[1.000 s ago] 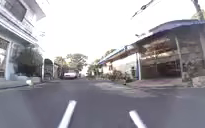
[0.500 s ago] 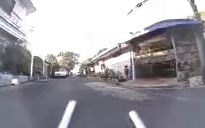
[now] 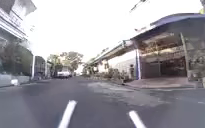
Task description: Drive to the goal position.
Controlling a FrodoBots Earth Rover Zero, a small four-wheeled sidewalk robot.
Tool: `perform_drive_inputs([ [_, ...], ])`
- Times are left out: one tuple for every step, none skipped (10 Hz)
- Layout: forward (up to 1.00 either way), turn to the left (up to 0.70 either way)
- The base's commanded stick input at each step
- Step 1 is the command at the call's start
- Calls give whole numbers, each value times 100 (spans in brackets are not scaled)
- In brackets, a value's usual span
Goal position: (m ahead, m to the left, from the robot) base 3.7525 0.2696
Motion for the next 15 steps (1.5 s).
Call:
perform_drive_inputs([
  [85, 0],
  [85, 0],
  [85, 0],
  [85, 0],
  [85, 0],
  [85, 0],
  [85, 0],
  [85, 0],
  [85, 0],
  [85, 0],
  [85, 0],
  [85, 0],
  [85, 0],
  [85, 0],
  [85, 0],
])
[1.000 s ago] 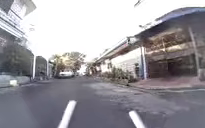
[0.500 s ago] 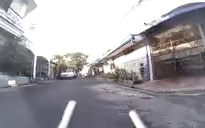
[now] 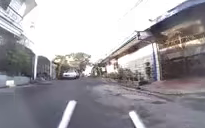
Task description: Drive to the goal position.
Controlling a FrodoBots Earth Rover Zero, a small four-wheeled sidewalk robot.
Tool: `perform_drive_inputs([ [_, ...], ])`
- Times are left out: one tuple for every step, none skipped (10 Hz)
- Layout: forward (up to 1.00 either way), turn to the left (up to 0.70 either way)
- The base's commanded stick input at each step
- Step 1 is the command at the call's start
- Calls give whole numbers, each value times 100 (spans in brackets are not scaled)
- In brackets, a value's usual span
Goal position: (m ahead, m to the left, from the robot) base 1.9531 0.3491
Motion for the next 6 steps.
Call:
perform_drive_inputs([
  [85, 0],
  [85, 0],
  [85, 0],
  [85, 0],
  [85, 0],
  [85, 0],
])
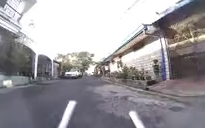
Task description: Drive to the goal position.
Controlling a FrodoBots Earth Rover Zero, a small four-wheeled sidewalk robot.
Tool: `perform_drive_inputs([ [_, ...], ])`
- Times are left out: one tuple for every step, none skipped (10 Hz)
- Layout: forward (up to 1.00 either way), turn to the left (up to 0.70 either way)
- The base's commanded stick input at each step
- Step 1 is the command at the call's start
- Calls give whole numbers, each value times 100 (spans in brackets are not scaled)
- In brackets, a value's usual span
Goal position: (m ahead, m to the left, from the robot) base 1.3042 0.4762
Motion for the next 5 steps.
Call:
perform_drive_inputs([
  [85, 0],
  [85, 0],
  [85, 0],
  [85, 0],
  [85, -17],
])
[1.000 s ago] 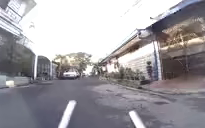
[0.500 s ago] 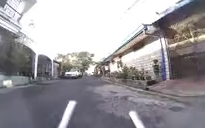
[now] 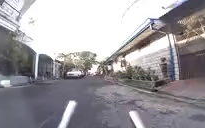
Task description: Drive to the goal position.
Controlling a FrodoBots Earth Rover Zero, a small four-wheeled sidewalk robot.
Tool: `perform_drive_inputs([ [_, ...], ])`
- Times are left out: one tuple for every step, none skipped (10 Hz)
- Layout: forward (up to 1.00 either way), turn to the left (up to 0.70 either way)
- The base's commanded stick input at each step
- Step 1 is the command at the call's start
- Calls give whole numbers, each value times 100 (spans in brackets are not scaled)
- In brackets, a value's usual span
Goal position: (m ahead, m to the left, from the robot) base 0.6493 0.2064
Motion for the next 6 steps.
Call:
perform_drive_inputs([
  [85, -34],
  [85, -34],
  [85, -34],
  [85, -34],
  [85, -22],
  [85, -4],
])
